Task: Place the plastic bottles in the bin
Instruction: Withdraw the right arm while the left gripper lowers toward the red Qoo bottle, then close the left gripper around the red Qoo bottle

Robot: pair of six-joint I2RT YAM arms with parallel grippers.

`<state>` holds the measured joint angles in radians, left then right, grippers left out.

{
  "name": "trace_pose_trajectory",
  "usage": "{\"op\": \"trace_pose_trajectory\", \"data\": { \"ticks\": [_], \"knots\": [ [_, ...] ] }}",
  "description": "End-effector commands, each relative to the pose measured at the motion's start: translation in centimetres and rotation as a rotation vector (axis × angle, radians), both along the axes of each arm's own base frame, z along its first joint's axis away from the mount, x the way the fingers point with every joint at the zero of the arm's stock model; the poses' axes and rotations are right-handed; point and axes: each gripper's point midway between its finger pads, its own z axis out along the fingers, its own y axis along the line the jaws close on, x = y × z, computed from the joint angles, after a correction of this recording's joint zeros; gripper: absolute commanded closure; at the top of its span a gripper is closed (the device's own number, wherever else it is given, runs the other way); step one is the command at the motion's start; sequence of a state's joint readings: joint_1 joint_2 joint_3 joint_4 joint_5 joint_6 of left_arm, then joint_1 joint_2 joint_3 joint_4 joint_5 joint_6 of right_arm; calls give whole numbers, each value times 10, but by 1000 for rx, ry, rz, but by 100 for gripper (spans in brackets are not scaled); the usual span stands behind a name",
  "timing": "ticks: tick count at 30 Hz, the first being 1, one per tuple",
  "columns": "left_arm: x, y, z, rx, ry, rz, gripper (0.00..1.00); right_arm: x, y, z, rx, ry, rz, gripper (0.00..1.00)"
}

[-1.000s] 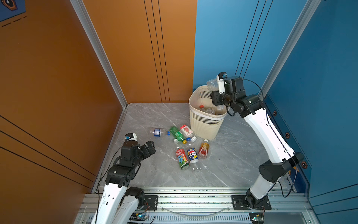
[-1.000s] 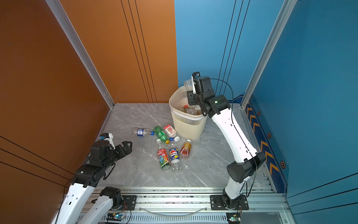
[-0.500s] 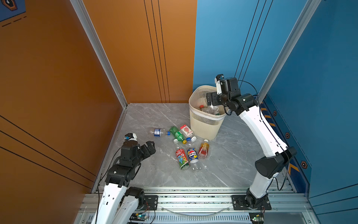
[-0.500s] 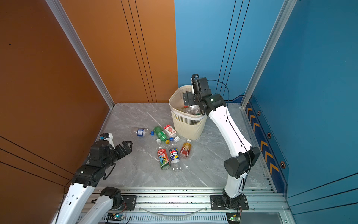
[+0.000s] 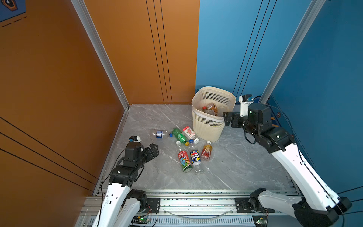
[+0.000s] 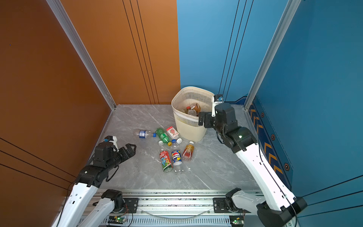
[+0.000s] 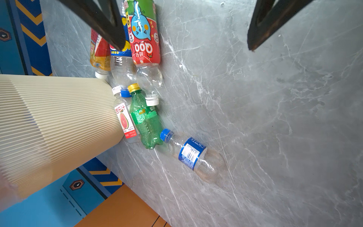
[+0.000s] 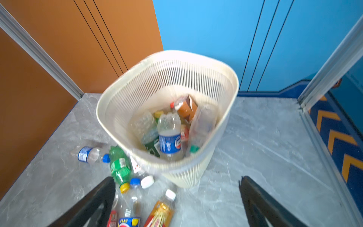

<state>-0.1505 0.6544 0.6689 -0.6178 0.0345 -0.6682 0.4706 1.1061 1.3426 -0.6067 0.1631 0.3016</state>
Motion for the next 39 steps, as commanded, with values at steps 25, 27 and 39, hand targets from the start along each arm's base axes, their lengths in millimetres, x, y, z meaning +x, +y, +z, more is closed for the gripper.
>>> {"op": "trace_pose_trajectory", "data": {
  "ticks": [25, 27, 39],
  "knots": [
    [15, -118, -59, -21, 181, -195, 12, -26, -20, -69, 73, 116, -99, 0],
    [18, -127, -64, -15, 196, -211, 12, -27, -22, -70, 71, 116, -101, 0],
    [31, -168, -97, 17, 289, -276, 12, -28, -30, -77, 55, 123, -115, 1]
  ]
}}
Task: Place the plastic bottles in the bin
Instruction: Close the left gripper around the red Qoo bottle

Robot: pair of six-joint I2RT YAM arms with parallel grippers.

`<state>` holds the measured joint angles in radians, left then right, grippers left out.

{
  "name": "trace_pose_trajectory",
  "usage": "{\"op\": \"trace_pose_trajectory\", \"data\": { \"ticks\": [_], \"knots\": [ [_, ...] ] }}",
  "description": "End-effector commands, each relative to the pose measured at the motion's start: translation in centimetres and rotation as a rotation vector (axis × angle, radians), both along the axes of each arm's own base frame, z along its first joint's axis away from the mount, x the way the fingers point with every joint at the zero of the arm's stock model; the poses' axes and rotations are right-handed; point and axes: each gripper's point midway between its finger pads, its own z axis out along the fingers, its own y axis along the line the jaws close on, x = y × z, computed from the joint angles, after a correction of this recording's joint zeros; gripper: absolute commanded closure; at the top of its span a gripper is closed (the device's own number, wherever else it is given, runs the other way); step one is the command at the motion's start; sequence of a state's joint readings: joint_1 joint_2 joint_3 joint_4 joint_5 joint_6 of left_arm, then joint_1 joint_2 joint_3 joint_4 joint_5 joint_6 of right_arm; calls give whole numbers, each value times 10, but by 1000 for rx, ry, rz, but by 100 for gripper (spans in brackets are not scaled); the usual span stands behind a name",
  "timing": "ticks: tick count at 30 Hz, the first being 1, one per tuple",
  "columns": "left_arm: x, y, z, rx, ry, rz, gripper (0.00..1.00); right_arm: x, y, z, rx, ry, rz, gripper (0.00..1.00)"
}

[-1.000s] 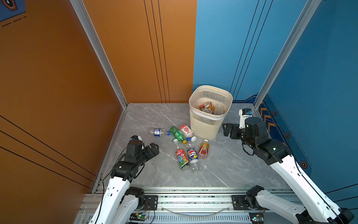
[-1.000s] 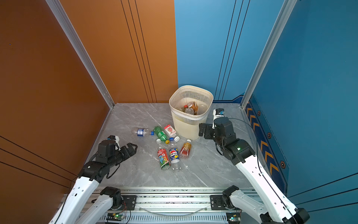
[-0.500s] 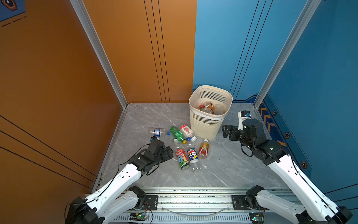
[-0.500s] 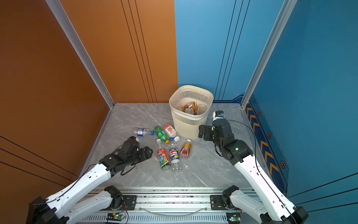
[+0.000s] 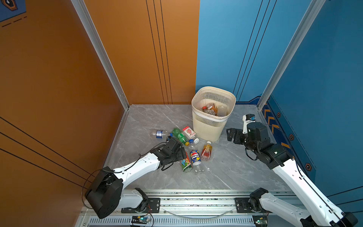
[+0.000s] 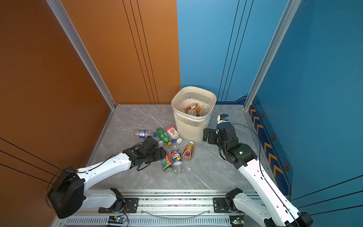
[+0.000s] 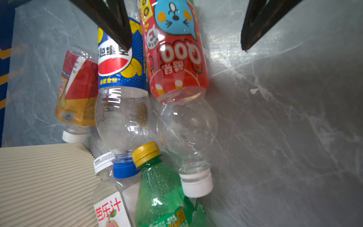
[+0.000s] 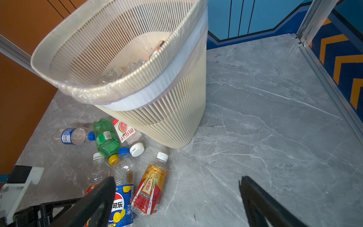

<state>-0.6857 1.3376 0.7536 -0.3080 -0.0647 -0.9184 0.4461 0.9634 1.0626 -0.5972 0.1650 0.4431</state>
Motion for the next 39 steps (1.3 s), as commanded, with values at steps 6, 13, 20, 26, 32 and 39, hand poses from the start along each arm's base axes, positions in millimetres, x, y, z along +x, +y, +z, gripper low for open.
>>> {"op": "trace_pose_trajectory", "data": {
  "ticks": [6, 13, 20, 26, 32, 39],
  "knots": [
    [6, -14, -18, 6, 54, -7, 13, 0, -9, -2, -16, -16, -21, 0],
    [4, -14, -30, 23, 88, -5, 21, 2, -9, -7, -9, -10, -19, 0],
    [-1, -12, -35, 26, 114, -2, 32, 4, -10, -8, -5, -8, -21, 0],
    [-7, -3, -24, 32, 99, 2, 40, 5, -9, -9, 3, -9, -21, 0],
    [-12, 7, 1, 17, 47, 13, 43, 7, -9, -10, 8, -10, -20, 0],
    [-5, 21, 82, -45, -147, 21, 45, 6, -9, -8, 18, -16, -18, 1]
  ]
}}
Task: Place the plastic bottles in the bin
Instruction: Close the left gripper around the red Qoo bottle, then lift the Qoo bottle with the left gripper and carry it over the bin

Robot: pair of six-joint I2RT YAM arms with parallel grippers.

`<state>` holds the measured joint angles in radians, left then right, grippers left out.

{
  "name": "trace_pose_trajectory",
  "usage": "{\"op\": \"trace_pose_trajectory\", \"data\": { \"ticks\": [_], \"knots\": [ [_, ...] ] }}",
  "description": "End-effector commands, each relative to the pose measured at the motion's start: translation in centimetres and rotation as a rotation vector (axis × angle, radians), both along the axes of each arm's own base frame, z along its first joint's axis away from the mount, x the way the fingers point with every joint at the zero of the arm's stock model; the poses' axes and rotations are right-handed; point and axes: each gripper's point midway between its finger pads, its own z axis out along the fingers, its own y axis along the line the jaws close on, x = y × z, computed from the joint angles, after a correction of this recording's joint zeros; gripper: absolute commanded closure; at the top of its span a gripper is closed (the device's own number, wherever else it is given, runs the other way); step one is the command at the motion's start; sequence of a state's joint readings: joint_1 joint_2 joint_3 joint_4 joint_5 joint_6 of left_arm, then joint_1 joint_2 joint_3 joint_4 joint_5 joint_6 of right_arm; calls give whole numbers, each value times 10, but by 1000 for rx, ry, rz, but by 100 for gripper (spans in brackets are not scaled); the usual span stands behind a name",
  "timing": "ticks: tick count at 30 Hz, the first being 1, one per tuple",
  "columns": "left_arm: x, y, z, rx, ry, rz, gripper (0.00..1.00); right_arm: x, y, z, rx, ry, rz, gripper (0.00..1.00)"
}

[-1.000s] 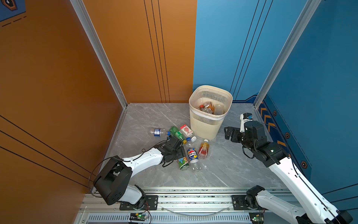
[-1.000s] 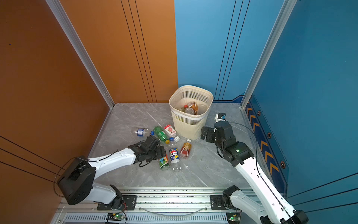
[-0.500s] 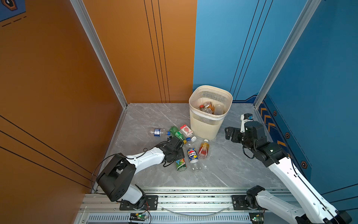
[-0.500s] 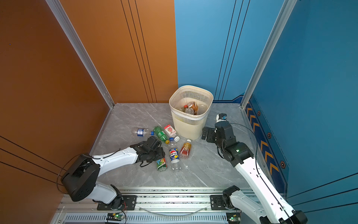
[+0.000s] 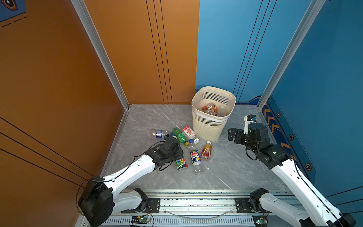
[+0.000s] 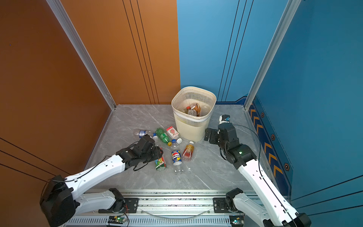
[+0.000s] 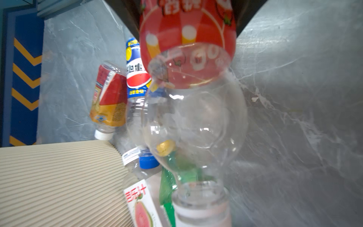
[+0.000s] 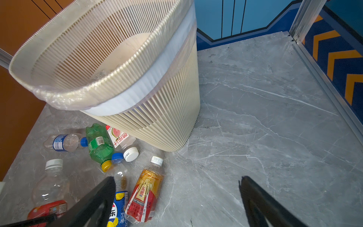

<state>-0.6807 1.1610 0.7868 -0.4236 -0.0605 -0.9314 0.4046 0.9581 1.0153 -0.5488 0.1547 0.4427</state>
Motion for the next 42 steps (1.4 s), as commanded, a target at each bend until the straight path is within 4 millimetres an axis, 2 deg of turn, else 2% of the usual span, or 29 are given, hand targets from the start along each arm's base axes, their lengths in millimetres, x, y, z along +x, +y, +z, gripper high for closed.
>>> {"op": "trace_pose_trajectory", "data": {
  "ticks": [1, 5, 10, 16, 20, 25, 33, 38, 42],
  "knots": [
    [8, 15, 49, 17, -122, 14, 45, -1, 1, 1, 10, -14, 13, 0],
    [19, 20, 108, -9, -263, -1, 45, -2, 1, 4, 16, -19, 15, 0],
    [43, 14, 183, -16, -419, -58, 45, -5, -1, 6, 18, -25, 13, 0],
    [81, -17, 253, -2, -559, -163, 46, -10, -5, 9, 20, -35, 7, 0],
    [104, -46, 287, -58, -626, -210, 46, -14, -8, 10, 24, -38, 0, 0],
    [133, -82, 310, -165, -672, -223, 46, -17, -8, 9, 38, -38, -4, 0],
    [171, -131, 323, -308, -690, -228, 47, -18, -10, 9, 41, -36, -8, 0],
    [194, -151, 319, -383, -687, -199, 47, -19, -11, 9, 42, -37, -12, 1],
    [205, -164, 309, -413, -668, -182, 47, -19, -12, 10, 38, -39, -12, 0]
  ]
}}
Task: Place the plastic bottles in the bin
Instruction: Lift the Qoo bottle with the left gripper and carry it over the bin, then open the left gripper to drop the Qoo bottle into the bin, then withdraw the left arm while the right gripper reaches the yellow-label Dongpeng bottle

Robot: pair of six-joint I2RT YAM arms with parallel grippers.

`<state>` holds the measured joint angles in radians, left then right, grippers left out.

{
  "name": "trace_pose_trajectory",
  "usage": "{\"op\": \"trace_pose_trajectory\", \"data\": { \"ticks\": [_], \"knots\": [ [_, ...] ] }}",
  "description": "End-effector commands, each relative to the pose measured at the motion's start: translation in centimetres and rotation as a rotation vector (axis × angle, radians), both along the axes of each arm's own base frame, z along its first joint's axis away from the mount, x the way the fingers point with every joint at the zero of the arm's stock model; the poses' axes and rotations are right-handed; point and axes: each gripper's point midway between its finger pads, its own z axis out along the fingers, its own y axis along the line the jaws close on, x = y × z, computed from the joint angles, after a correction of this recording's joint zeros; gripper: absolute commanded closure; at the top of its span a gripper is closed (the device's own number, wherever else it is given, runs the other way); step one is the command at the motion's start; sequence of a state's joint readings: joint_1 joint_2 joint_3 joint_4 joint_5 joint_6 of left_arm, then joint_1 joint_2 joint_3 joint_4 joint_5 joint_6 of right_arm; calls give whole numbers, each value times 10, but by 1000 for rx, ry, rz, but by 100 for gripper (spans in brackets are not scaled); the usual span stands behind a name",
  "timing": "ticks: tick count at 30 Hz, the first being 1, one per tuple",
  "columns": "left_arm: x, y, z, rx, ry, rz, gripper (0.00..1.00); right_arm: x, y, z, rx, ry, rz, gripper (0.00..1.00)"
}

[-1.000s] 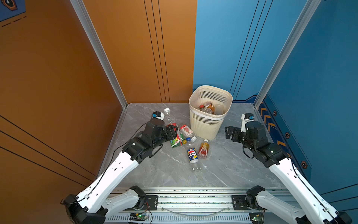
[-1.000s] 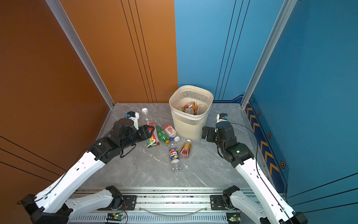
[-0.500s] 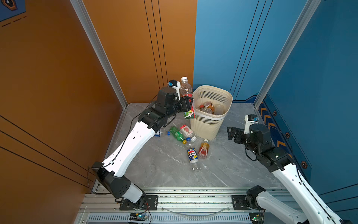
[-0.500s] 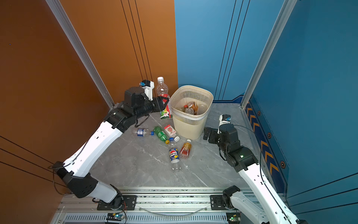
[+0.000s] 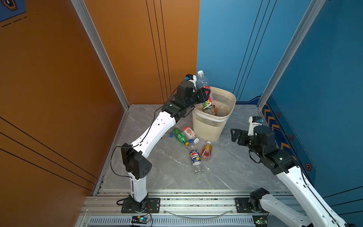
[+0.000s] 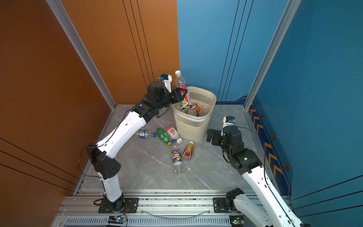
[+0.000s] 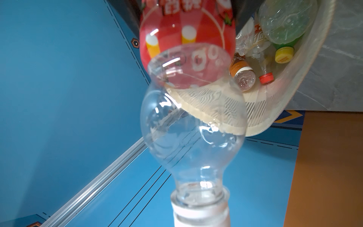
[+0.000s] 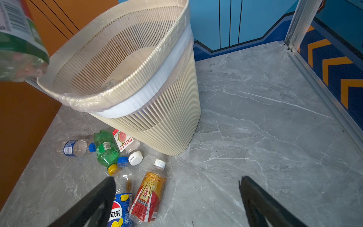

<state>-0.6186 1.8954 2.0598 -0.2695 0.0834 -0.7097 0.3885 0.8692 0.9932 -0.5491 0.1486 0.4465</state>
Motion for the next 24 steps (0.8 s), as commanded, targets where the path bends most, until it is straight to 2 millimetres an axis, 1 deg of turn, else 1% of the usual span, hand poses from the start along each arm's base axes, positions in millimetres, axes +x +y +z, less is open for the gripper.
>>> {"op": "trace_pose_trajectory", "data": {
  "ticks": [1, 7, 14, 15, 16, 17, 19, 20, 22, 24],
  "knots": [
    [1, -15, 18, -86, -29, -23, 46, -6, -3, -5, 6, 21, 0, 0],
    [11, -31, -8, -78, 21, -26, 46, -6, -6, -6, 2, 23, -6, 0],
    [19, -46, -23, -82, 54, -43, 45, -6, -9, -7, 1, 26, -11, 0],
    [19, -48, -25, -81, 61, -48, 44, -6, -10, -7, 3, 27, -11, 0],
    [19, -50, -26, -80, 65, -53, 39, -7, -10, -7, 4, 26, -11, 0],
    [19, -50, -27, -77, 70, -53, 31, -7, -11, -6, 5, 24, -13, 0],
    [17, -48, -25, -63, 67, -51, 8, -7, -12, -6, 7, 24, -16, 1],
    [16, -47, -24, -57, 65, -50, 2, -7, -13, -6, 6, 24, -18, 0],
    [14, -41, -17, -48, 53, -41, 2, -7, -14, -6, 10, 24, -22, 0],
    [9, -37, -6, -48, 31, -45, 2, -7, -15, -7, 11, 29, -27, 0]
  ]
}}
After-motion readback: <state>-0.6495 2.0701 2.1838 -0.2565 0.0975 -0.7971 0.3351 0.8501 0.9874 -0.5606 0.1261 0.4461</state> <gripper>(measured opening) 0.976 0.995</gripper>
